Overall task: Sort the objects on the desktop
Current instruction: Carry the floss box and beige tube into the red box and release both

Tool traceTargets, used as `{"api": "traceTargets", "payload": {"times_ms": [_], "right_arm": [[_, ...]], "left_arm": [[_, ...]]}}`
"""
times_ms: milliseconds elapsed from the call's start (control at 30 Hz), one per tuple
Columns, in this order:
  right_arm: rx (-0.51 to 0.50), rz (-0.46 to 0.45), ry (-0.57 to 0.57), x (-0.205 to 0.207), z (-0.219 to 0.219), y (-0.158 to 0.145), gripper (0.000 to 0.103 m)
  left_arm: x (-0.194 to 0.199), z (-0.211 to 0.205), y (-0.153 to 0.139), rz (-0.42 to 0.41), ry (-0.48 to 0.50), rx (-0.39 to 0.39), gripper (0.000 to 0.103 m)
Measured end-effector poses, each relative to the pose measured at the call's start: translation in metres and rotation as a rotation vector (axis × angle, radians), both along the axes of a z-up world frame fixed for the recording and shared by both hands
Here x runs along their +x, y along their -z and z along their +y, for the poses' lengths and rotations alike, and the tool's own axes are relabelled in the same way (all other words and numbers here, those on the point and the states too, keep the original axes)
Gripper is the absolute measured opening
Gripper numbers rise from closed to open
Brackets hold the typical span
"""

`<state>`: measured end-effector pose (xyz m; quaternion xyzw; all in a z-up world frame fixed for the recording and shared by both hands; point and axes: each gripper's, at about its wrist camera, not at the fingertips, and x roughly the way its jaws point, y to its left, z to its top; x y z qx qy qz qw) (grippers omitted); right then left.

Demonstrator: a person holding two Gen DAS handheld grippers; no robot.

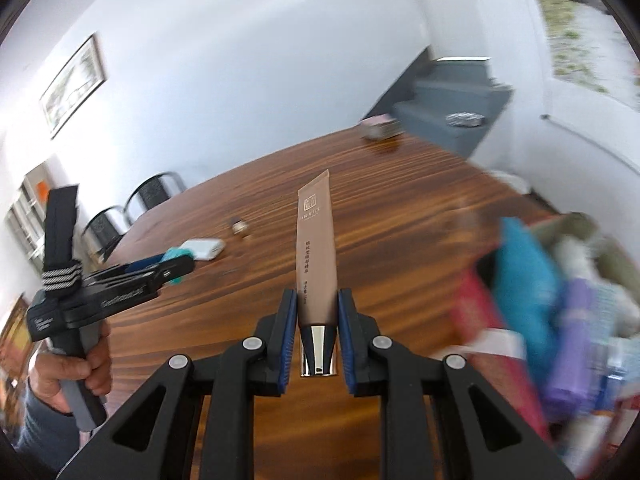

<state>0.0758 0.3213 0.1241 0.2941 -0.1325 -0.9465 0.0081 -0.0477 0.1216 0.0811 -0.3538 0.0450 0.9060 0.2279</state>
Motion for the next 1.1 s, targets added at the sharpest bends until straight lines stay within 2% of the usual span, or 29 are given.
{"api": "traceTargets", "payload": {"times_ms": [200,467,767,1100], "right_arm": [[0.012,0.021,0.153,0.041,0.048,-0.006,0.022],[0.009,0.005,0.305,0.083,0.092,0.009,0.022],[-0.034,0.005,0.389,0.098,0.124,0.017,0.022],[-0.071,0.007,0.366,0.098,0.130,0.023,0.022]], "left_arm": [[0.019,0.040,-0.002,-0.012,0.096,0.011,0.055],[0.041,0.095,-0.010,-0.030,0.193,0.038,0.055],[0.065,0.172,-0.021,-0.018,0.321,0.041,0.055],[0.076,0.241,-0.019,-0.024,0.438,0.026,0.055]]}}
